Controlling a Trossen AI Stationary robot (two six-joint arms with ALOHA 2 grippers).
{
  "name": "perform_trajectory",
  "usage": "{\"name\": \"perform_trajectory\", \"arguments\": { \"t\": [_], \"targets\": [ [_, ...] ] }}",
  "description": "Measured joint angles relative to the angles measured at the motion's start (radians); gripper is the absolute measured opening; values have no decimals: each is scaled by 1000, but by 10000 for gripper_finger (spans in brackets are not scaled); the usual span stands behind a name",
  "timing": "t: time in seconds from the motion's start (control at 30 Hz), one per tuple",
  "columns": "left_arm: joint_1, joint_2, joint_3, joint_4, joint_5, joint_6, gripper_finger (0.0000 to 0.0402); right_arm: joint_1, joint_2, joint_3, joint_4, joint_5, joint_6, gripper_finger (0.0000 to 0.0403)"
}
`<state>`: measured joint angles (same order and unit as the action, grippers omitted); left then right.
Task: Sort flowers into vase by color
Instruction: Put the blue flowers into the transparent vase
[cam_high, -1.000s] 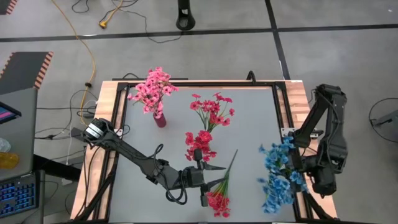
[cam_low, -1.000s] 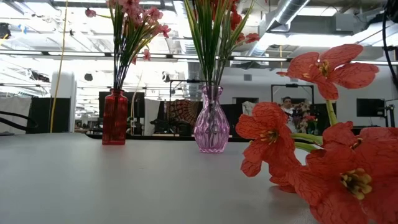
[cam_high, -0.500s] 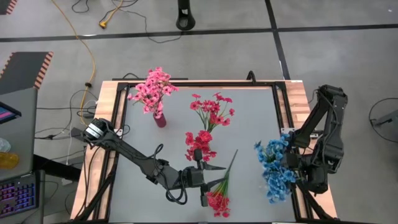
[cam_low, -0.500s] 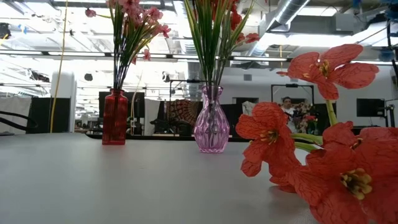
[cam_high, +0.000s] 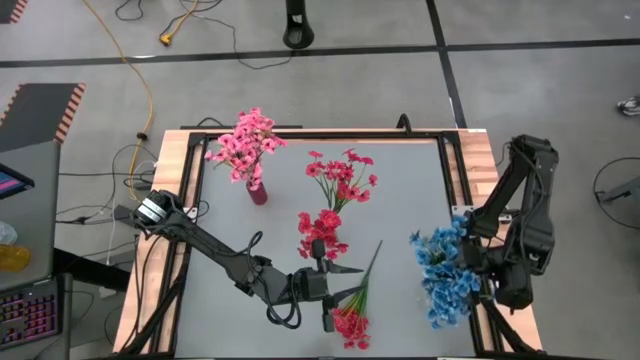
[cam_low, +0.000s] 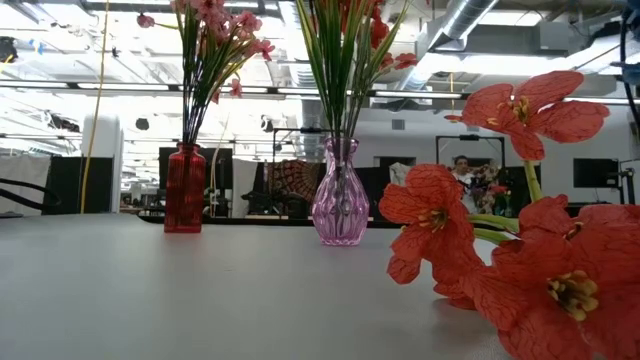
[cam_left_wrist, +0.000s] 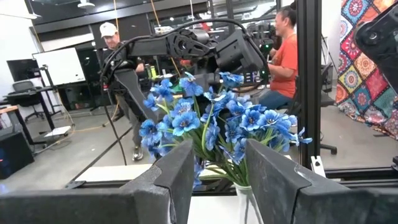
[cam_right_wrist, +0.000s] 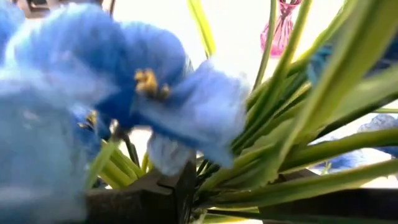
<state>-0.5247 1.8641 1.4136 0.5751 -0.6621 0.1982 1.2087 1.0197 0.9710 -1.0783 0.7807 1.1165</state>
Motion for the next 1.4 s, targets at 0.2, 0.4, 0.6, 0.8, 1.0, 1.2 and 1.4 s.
{"name": "perform_trajectory", "arguments": {
  "t": [0.2, 0.4, 0.6, 0.8, 1.0, 1.2, 1.4],
  "targets": [
    [0, 0, 0, 0, 0, 0, 132, 0, -28, 0, 18, -23, 0, 162],
    [15, 0, 0, 43, 57, -4, 132, 0, -25, 0, 18, -24, 0, 162],
    [67, 3, 0, -19, 168, -165, 132, 0, -25, 0, 17, -24, 0, 162],
    [78, 5, 0, -87, 169, -200, 132, 0, -25, 0, 17, -24, 0, 162],
    [71, 39, 5, -46, 215, -211, 132, 0, -25, 0, 17, -25, 0, 162],
    [53, 195, 139, -49, 203, -185, 132, 0, -25, 0, 17, -25, 0, 162],
    [33, 370, 353, -73, 103, -128, 132, 0, -25, 0, 14, -26, 0, 162]
  ]
}}
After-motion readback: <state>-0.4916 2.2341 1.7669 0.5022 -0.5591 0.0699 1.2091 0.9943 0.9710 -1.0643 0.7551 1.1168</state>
